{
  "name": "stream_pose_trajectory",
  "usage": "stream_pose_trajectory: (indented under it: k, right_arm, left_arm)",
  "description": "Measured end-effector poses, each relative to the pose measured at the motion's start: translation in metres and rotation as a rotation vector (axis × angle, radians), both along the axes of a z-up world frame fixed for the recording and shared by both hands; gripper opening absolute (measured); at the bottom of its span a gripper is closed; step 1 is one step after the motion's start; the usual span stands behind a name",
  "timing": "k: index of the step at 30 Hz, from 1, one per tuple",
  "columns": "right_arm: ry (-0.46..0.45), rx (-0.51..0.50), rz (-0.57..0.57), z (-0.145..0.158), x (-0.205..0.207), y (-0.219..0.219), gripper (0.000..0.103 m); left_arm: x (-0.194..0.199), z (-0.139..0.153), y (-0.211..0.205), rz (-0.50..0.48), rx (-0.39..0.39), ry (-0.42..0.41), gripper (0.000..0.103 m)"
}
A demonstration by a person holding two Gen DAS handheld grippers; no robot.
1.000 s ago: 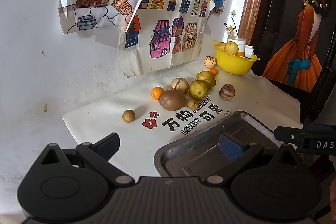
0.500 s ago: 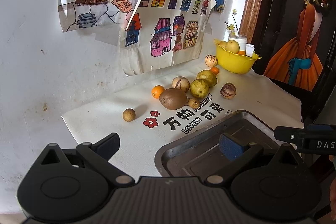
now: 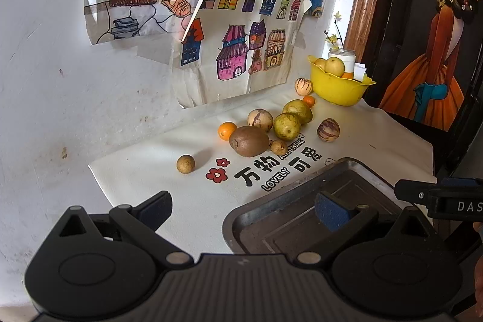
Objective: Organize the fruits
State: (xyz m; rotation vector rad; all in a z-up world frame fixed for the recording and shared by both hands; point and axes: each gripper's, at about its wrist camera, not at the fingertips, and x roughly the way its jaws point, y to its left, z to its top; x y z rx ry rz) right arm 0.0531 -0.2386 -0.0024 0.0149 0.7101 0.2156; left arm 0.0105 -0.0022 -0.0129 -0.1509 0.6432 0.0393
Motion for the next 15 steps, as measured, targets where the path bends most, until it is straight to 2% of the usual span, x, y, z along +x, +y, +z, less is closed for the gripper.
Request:
stream_pose_trajectory:
  k: [15]
  right_arm:
    - [-0.005, 0.006, 0.002, 0.0, 0.0003, 0.0004, 0.103]
  left_arm:
    - [-0.0004, -0.0008, 0.0005, -0.001, -0.001, 0.001, 0.103]
